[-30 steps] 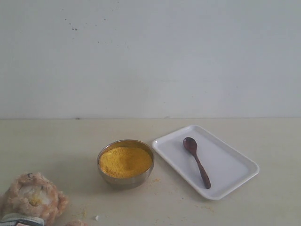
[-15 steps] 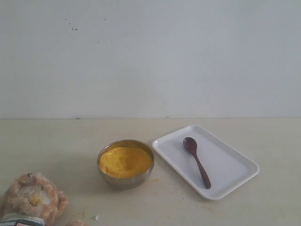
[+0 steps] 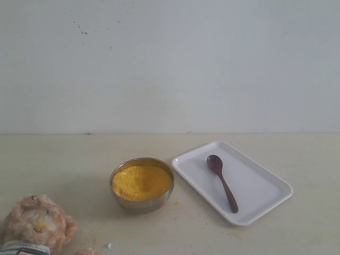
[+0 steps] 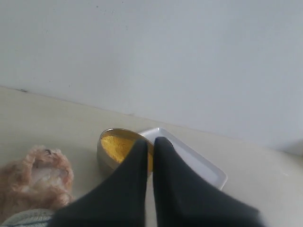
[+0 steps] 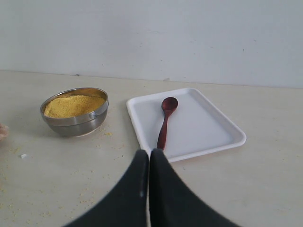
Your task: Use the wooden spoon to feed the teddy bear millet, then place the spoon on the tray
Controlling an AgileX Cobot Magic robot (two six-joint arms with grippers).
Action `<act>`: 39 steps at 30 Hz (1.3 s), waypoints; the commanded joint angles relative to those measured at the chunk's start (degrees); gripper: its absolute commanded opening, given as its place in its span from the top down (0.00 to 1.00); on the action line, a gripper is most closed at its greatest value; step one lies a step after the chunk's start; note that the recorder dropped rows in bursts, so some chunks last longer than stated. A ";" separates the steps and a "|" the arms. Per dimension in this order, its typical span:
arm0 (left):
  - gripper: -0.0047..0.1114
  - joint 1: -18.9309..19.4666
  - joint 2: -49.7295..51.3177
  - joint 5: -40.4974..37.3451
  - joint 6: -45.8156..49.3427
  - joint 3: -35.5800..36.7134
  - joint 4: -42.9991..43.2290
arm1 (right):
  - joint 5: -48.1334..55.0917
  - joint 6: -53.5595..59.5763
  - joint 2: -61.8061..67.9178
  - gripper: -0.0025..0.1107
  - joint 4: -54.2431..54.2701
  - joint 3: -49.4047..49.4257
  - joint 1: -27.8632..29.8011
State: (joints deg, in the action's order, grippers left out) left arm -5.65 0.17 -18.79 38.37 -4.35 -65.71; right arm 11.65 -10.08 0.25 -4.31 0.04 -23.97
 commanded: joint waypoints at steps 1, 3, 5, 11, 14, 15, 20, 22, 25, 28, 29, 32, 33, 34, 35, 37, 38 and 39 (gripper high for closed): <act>0.93 -0.32 -0.17 3.14 0.32 0.39 0.85 | 0.09 -0.04 -0.25 0.98 -0.56 -0.04 0.01; 0.93 -0.32 -0.17 4.98 0.32 0.68 3.54 | 0.09 -0.04 -0.25 0.98 -0.56 -0.04 0.01; 0.93 -0.32 -0.17 5.34 -0.08 0.68 10.59 | 0.09 -0.04 -0.25 0.98 -0.56 -0.04 0.01; 0.93 -0.32 -0.17 5.64 -17.76 1.24 34.24 | 0.09 -0.04 -0.25 0.98 -0.56 -0.04 0.01; 0.93 -0.32 -0.17 6.60 -29.80 2.02 43.80 | 0.09 -0.04 -0.25 0.98 -0.56 -0.04 0.01; 0.93 -0.32 -0.17 7.24 -33.76 2.55 47.09 | 0.09 -0.04 -0.25 0.98 -0.56 -0.04 0.01; 0.93 -0.32 -0.17 9.32 -42.87 4.35 55.69 | 0.09 -0.04 -0.25 0.98 -0.56 -0.04 0.01; 0.93 -0.32 -0.17 11.07 -42.87 4.35 55.68 | 0.09 -0.04 -0.25 0.98 -0.56 -0.04 0.01; 0.93 -0.32 -0.17 11.91 -42.87 4.35 56.75 | 0.09 -0.04 -0.25 0.98 -0.56 -0.04 0.01; 0.93 -0.32 -0.17 11.91 -42.87 4.35 57.67 | 0.09 -0.04 -0.25 0.98 -0.56 -0.04 0.01; 0.93 -0.32 -0.17 11.91 -42.87 4.35 57.67 | 0.09 -0.04 -0.25 0.98 -0.56 -0.04 0.01; 0.93 -0.32 -0.17 11.91 -42.87 4.35 57.67 | 0.09 -0.04 -0.25 0.98 -0.56 -0.04 0.01; 0.93 -0.32 -0.17 11.91 -42.87 4.35 57.67 | 0.09 -0.04 -0.25 0.98 -0.56 -0.04 0.01; 0.93 -0.32 -0.17 11.91 -42.87 4.35 57.67 | 0.09 -0.04 -0.25 0.98 -0.56 -0.04 0.01; 0.93 -0.32 -0.17 11.91 -42.87 4.35 57.67 | 0.09 -0.04 -0.25 0.98 -0.56 -0.04 0.01; 0.93 -0.32 -0.17 11.91 -42.87 4.35 57.67 | 0.09 -0.04 -0.25 0.98 -0.56 -0.04 0.01; 0.93 -0.32 -0.17 11.91 -42.87 4.35 57.67 | 0.09 -0.04 -0.25 0.98 -0.56 -0.04 0.01; 0.93 -0.32 -0.17 11.91 -42.87 4.35 57.67 | 0.09 -0.04 -0.25 0.98 -0.56 -0.04 0.01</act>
State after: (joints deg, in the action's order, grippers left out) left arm -5.65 0.17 -7.48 -3.98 -0.20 -8.41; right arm 11.65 -10.08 0.25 -4.31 0.04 -23.97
